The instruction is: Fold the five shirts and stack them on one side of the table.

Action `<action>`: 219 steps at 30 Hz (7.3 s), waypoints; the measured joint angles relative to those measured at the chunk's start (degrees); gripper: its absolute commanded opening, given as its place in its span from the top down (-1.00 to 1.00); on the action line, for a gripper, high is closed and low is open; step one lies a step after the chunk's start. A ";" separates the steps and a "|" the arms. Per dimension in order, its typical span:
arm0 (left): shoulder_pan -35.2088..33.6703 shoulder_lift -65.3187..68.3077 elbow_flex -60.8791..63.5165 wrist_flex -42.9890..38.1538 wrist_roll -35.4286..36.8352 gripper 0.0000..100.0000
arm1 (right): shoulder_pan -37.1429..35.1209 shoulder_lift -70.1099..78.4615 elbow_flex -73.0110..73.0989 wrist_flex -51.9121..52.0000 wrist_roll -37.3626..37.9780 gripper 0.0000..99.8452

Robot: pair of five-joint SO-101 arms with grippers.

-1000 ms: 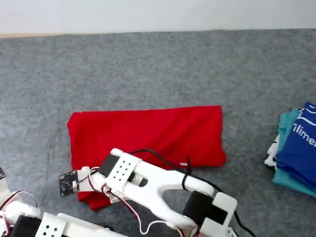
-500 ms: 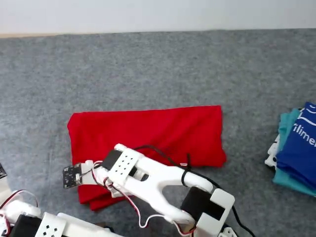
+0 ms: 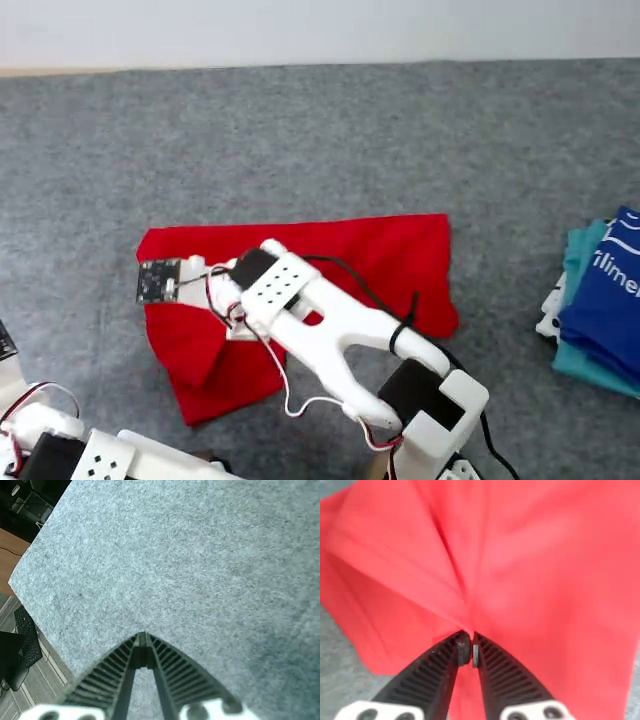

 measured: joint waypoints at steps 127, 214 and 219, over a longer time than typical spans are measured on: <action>0.00 0.00 0.00 0.00 0.00 0.99 | -5.71 13.89 -26.29 25.32 -9.32 0.75; 31.47 0.97 -15.91 13.54 0.00 0.99 | 18.81 -0.44 -42.90 36.84 -13.63 0.76; 46.15 11.78 -23.30 21.01 0.00 0.99 | 31.82 -7.38 -42.73 37.01 -14.42 0.76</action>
